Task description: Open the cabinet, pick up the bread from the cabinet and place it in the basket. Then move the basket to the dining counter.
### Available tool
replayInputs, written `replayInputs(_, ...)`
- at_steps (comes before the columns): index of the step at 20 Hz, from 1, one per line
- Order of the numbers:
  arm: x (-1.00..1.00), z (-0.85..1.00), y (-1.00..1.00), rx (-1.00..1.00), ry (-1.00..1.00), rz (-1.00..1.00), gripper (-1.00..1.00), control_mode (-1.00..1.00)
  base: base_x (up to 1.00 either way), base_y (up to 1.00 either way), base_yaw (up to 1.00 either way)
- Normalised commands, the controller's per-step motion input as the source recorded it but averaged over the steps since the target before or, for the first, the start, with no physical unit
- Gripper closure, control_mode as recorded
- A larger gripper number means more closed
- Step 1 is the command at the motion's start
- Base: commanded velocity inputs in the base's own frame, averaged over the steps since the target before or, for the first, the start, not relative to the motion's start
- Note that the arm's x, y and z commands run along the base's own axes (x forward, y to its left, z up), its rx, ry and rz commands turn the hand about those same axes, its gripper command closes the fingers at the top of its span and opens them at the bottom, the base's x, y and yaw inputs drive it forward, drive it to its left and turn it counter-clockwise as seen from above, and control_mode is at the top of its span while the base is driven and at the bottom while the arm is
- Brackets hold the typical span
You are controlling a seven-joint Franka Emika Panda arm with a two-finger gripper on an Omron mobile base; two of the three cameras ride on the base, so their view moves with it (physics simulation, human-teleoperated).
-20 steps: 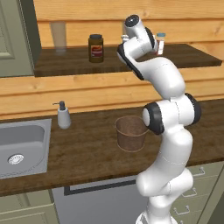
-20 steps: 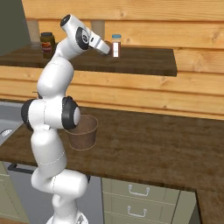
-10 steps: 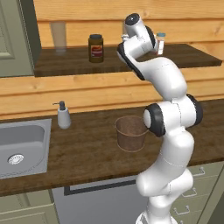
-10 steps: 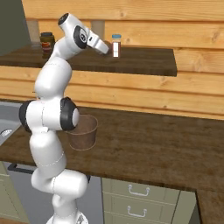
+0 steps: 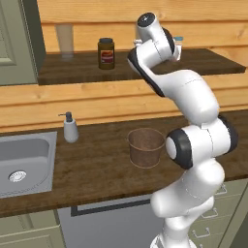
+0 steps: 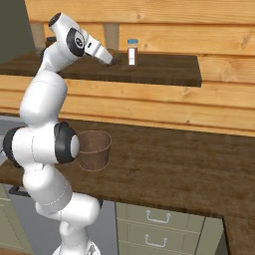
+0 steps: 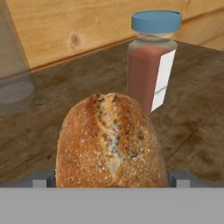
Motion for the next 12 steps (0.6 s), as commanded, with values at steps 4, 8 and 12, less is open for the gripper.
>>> replayInputs(4, -0.72, 0.25, 0.24, 0.00, -0.01, 0.00, 1.00, -1.00, 0.00, 0.00, 0.00)
replayInputs(8, -0.80, 0.44, 0.16, 0.00, 0.00, 0.00, 1.00, -1.00, 0.00, 0.00, 0.00)
replayInputs(12, -0.97, 0.36, 0.01, 0.00, 0.00, 0.00, 1.00, -1.00, 0.00, 0.00, 0.00)
